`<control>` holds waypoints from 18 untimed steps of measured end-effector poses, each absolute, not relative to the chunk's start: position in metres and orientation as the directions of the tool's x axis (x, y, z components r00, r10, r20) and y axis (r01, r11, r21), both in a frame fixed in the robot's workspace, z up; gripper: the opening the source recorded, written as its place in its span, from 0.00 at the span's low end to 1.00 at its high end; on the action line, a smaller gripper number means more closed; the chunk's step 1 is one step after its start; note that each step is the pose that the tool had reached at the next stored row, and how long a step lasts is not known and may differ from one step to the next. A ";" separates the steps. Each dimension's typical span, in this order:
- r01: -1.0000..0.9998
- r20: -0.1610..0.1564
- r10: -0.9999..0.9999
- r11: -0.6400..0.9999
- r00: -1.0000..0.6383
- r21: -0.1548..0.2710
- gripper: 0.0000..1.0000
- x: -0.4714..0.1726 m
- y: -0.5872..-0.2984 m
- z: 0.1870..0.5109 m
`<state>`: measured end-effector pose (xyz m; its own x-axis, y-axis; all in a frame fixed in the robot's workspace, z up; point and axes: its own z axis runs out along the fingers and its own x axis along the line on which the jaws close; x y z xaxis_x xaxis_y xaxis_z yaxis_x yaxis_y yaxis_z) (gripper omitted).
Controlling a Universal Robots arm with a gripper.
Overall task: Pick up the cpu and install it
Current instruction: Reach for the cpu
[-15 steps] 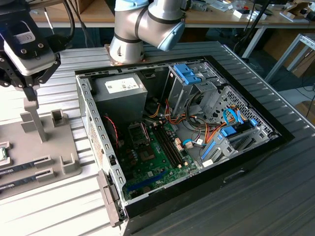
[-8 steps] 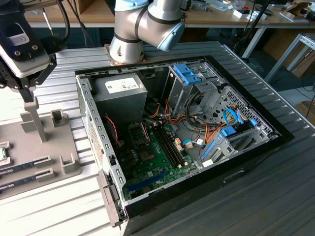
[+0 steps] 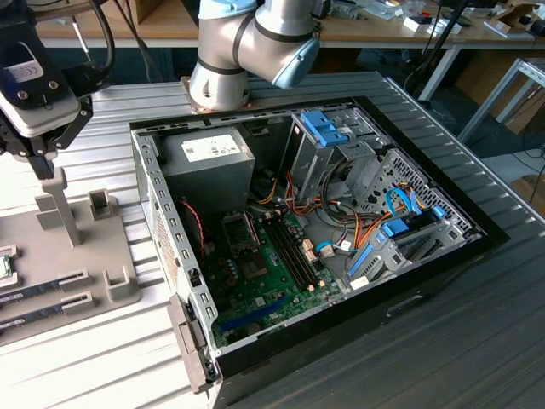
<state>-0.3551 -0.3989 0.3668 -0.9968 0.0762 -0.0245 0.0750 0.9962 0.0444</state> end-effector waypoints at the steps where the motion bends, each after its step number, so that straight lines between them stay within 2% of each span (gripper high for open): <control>1: 0.075 -0.024 0.076 0.996 -0.997 0.044 0.11 -0.355 -0.399 0.367; 18: 0.075 -0.024 0.076 0.996 -0.997 0.044 0.11 -0.361 -0.399 0.364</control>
